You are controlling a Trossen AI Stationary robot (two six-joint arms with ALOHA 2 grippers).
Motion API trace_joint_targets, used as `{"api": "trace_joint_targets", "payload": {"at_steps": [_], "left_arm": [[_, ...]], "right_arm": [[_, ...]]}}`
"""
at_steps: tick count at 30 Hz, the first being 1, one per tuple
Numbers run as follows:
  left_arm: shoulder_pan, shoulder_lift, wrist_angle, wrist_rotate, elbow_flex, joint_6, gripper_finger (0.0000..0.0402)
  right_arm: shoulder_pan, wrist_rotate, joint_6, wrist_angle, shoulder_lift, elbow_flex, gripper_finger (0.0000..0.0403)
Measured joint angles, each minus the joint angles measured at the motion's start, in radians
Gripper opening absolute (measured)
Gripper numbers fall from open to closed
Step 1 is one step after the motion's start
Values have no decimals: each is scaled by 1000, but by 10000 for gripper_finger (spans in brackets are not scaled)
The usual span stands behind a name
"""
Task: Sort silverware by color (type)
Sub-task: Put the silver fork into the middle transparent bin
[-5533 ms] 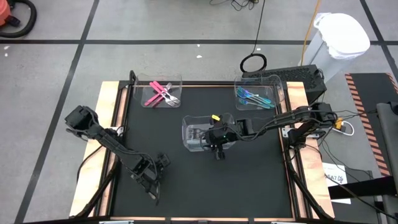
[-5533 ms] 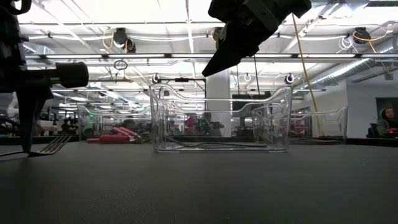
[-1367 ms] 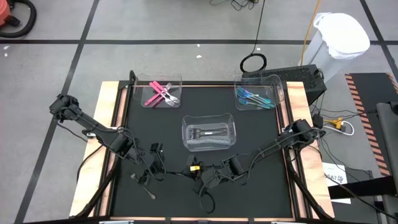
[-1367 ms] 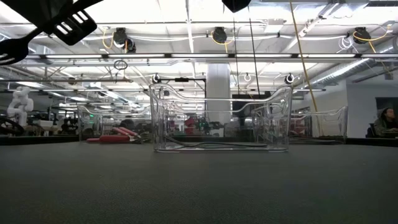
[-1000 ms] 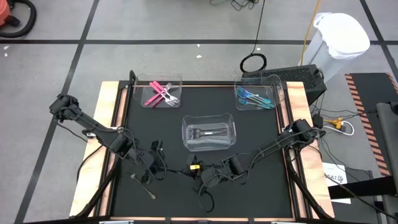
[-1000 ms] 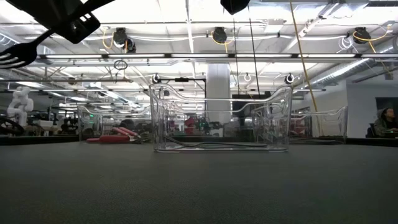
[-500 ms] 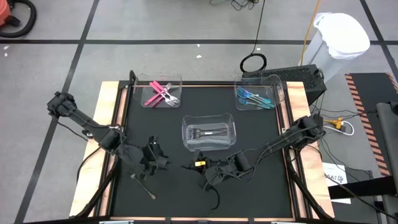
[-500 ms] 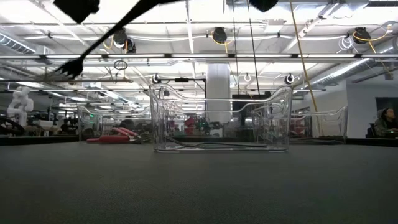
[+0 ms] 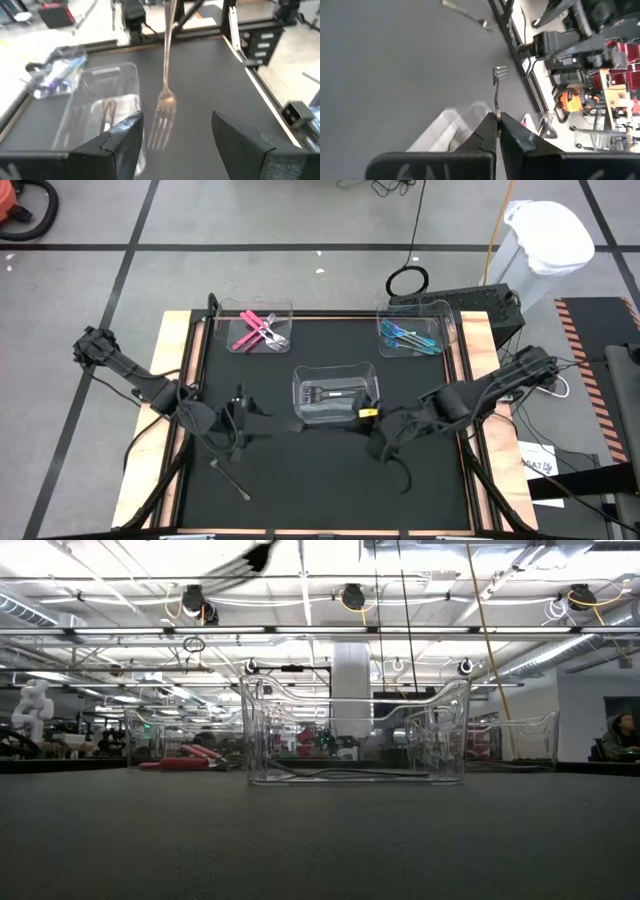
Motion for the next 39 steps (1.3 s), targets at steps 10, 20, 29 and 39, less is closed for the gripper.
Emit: {"api": "trace_joint_targets", "payload": {"at_steps": [10, 20, 29, 39], "left_arm": [[47, 0, 49, -20, 0, 29, 235], [102, 0, 72, -21, 0, 100, 235], [174, 0, 165, -19, 0, 193, 235], [228, 0, 168, 22, 0, 204, 235]], "right_arm": [[-38, -4, -133, -139, -150, -46, 2], [-122, -87, -343, -64, -346, -258, 2], [-254, -250, -511, -44, -405, -359, 2], [-419, -388, -573, 113, -404, -477, 2]]}}
